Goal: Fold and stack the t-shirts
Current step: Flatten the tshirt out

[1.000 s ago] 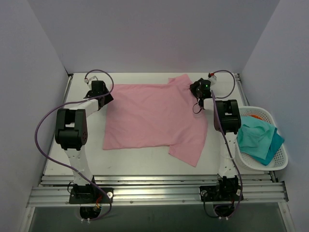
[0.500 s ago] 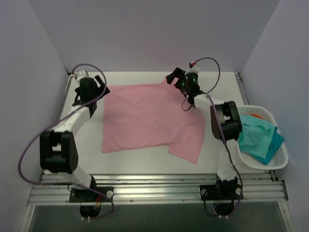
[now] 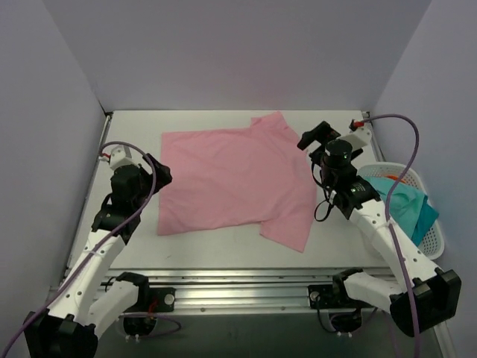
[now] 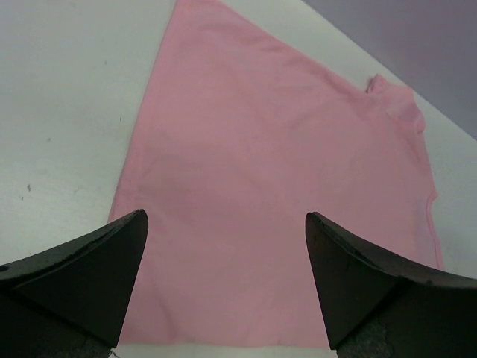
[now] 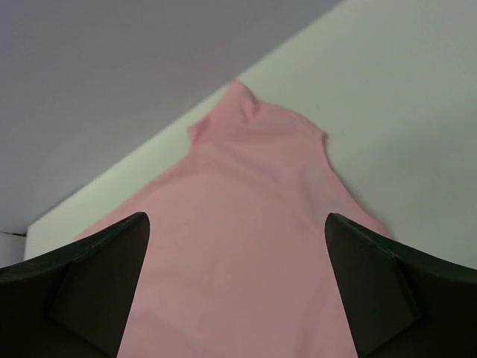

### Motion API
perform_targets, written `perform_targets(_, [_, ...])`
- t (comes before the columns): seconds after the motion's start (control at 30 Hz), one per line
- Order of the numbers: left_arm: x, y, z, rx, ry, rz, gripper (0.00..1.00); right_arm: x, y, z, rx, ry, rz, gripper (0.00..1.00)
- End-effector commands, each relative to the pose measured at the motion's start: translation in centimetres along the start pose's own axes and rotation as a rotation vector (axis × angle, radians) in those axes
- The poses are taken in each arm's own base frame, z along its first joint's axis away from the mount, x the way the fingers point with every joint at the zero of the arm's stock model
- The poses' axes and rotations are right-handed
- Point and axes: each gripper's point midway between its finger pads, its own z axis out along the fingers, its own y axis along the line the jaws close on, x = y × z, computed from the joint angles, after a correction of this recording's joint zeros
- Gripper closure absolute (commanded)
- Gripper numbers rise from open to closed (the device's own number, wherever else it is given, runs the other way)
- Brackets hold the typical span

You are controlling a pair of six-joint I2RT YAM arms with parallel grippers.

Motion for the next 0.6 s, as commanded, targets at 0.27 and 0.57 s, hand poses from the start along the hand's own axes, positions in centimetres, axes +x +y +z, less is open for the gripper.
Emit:
perform_targets(0.27, [15.6,5.1,-6.2,-0.035,0.408,-0.016,0.08,14.7,-16.4,-13.9,0.506,0.404,0.017,0.01])
perform_targets(0.57, [19.3,8.4,-9.8,-0.184,0.460,-0.039,0.15,14.4,-15.5,-16.8,0.433,0.434,0.110,0.02])
